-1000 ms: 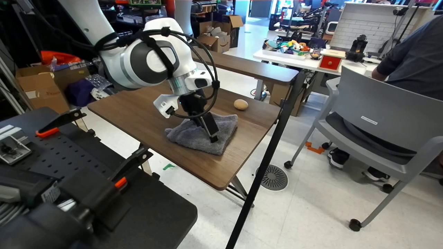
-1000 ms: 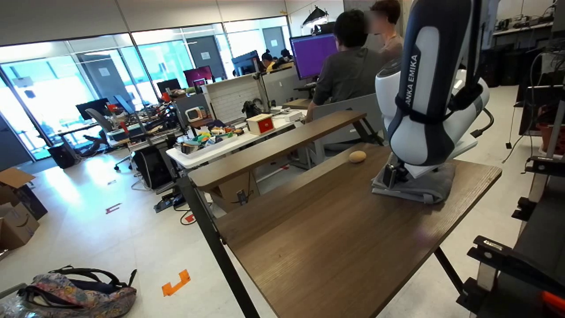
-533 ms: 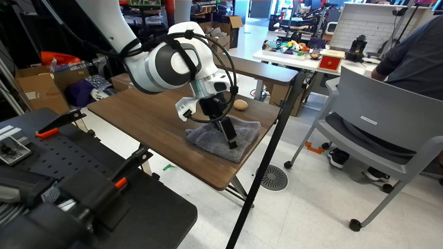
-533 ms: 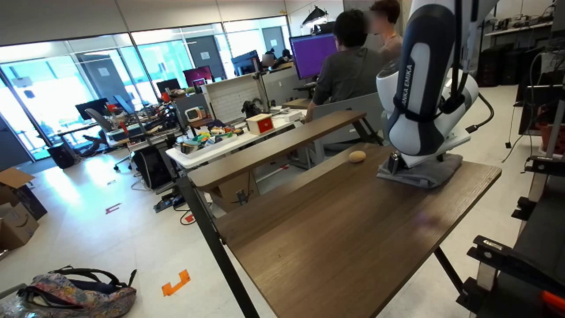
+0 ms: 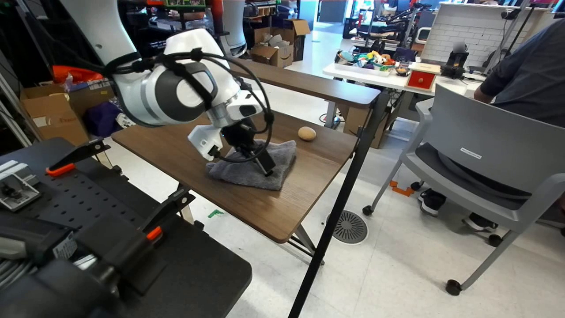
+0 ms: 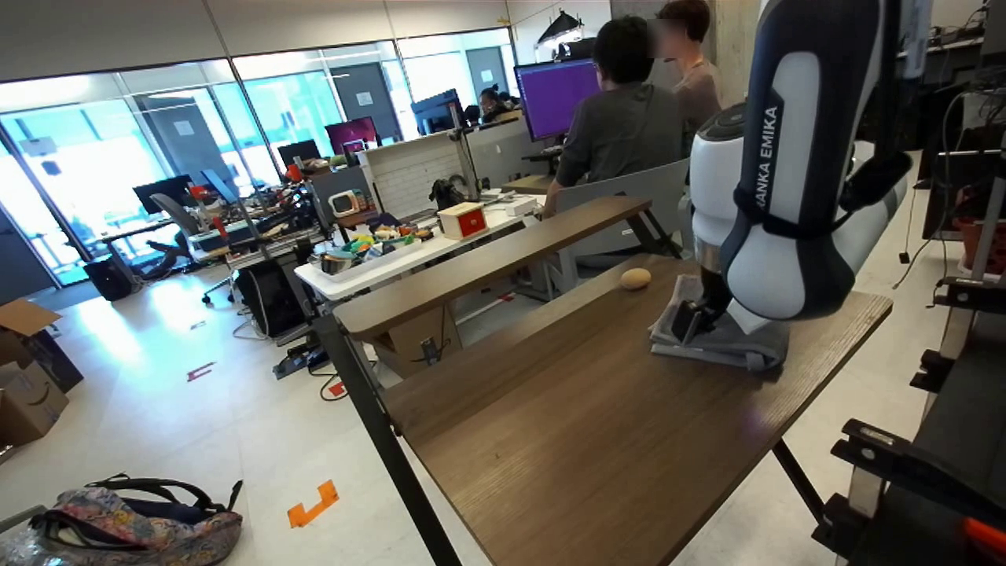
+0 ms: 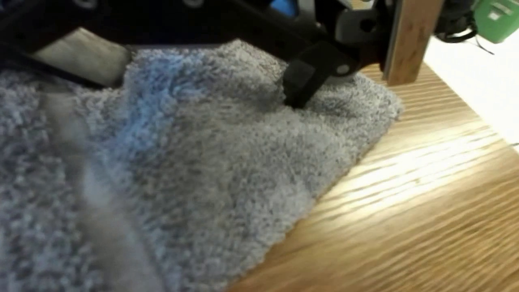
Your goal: Move the plush toy and wipe the table with the cloth
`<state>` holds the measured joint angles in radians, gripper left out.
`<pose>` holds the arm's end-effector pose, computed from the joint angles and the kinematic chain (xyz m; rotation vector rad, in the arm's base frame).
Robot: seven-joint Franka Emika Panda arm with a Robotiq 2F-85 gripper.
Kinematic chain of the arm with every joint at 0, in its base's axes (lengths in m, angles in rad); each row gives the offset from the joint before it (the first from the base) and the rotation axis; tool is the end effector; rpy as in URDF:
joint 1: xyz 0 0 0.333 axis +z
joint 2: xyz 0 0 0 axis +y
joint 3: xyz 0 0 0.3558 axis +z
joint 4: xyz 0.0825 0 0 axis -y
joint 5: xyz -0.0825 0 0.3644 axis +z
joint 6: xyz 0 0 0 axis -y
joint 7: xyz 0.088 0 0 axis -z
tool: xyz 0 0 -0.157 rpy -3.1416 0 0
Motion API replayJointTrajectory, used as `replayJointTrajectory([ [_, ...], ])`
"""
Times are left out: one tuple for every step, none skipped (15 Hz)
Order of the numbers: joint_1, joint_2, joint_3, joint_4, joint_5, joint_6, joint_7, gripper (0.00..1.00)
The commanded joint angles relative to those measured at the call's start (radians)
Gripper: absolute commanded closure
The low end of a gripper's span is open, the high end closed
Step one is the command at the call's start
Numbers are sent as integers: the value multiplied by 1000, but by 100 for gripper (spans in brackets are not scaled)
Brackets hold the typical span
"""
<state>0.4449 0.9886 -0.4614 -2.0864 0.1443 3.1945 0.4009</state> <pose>0.5891 -0.0384 0.0154 2.7693 -0.4677 0.4205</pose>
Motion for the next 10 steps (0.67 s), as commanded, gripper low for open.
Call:
replayJointTrajectory([
  [40, -27, 132, -74, 58, 88, -19, 0],
  [57, -33, 149, -71, 79, 92, -15, 0],
  [68, -34, 164, -53, 100, 81, -11, 0],
  [82, -28, 172, -37, 122, 69, -5, 0],
  [95, -8, 170, -8, 144, 59, -1, 0],
  [108, 29, 154, 32, 168, 53, 9, 0],
  [122, 58, 133, 62, 192, 44, 20, 0],
  [122, 104, 106, 112, 217, 20, 34, 0],
  [119, 139, 78, 156, 238, -14, 52, 0],
  [118, 150, 54, 181, 249, -53, 72, 0],
])
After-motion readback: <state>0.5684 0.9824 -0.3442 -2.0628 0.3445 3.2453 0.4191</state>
